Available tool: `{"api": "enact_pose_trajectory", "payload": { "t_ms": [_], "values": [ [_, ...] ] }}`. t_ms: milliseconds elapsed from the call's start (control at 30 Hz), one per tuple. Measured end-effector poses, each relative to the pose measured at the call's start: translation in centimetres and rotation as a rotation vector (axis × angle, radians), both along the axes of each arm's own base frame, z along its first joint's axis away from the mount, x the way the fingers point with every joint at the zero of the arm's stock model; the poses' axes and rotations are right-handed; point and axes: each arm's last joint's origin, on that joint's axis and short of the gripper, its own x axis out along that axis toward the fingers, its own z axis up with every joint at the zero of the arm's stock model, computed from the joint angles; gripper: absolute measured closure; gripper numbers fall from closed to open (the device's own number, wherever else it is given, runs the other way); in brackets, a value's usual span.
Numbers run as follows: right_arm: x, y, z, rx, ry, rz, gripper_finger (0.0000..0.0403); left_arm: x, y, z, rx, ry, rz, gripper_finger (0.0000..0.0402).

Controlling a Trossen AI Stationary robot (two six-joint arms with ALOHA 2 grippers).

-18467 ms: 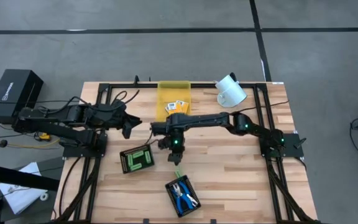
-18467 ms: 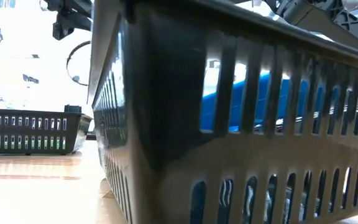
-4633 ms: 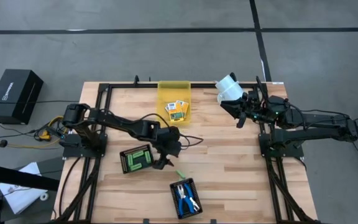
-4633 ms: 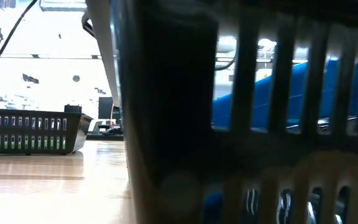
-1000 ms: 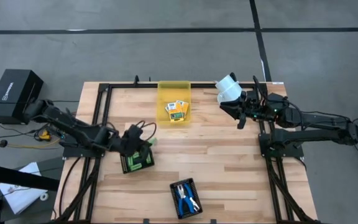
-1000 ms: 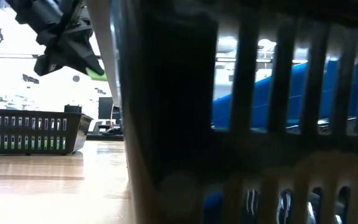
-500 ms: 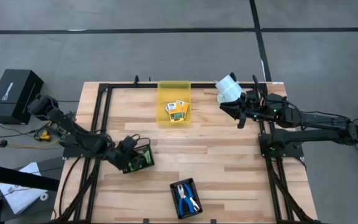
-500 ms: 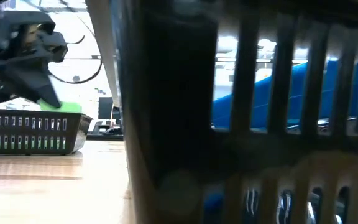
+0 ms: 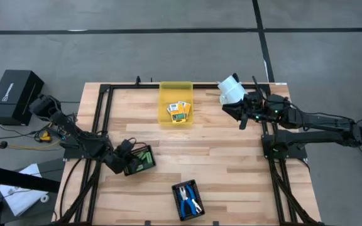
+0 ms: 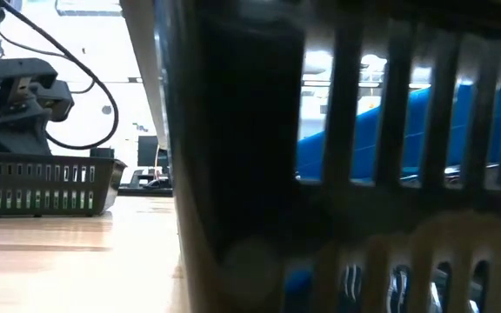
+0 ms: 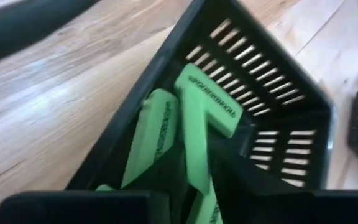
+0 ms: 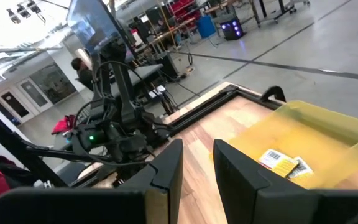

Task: Pick & Place School Supplies
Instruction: Put the green eraser into the left black bin, then return to Home Position

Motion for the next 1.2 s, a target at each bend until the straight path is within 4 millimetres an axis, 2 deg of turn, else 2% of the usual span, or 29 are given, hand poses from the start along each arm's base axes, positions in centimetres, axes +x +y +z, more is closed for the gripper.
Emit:
{"api": "enact_pose_trajectory", "payload": {
  "t_ms": [267, 467, 600, 733, 800, 867, 967, 1100, 1200],
  "values": [
    [0.0, 0.0, 0.3, 0.001, -0.037, 0.000, 0.0321, 0.8, -0.5, 0.8, -0.072, -0.111, 0.005, 0.0305],
    [0.0, 0.0, 0.3, 0.120, -0.058, -0.004, 0.0321, 1.4, -1.0, 1.7, -0.228, -0.214, 0.066, 0.0303],
    [0.0, 0.2, -0.2, 0.202, -0.027, -0.001, 0.0321, 1.7, -0.9, 3.6, -0.377, -0.355, 0.110, 0.0302],
    [0.2, 0.7, 0.1, 0.284, -0.079, 0.031, 0.0321, 1.6, -0.2, 6.4, -0.348, -0.548, 0.055, 0.0302],
    [0.3, 1.1, 1.1, 0.191, -0.154, 0.098, 0.0321, 1.2, 0.2, 8.3, -0.278, -0.675, -0.017, 0.0302],
    [0.1, 1.8, 2.8, 0.015, -0.292, 0.217, 0.0321, 0.6, 0.5, 10.1, -0.173, -0.794, -0.100, 0.0302],
    [-0.5, 2.6, 4.5, -0.184, -0.454, 0.349, 0.0321, -0.7, 1.2, 11.7, 0.044, -0.884, -0.235, 0.0302],
    [-1.3, 2.8, 4.6, -0.243, -0.459, 0.353, 0.0321, -1.7, 2.1, 12.7, 0.068, -0.963, -0.173, 0.0302],
    [-3.6, 3.0, 5.8, -0.326, -0.533, 0.334, 0.0321, -2.5, 2.8, 14.0, 0.076, -1.070, -0.108, 0.0302]
  ]
}}
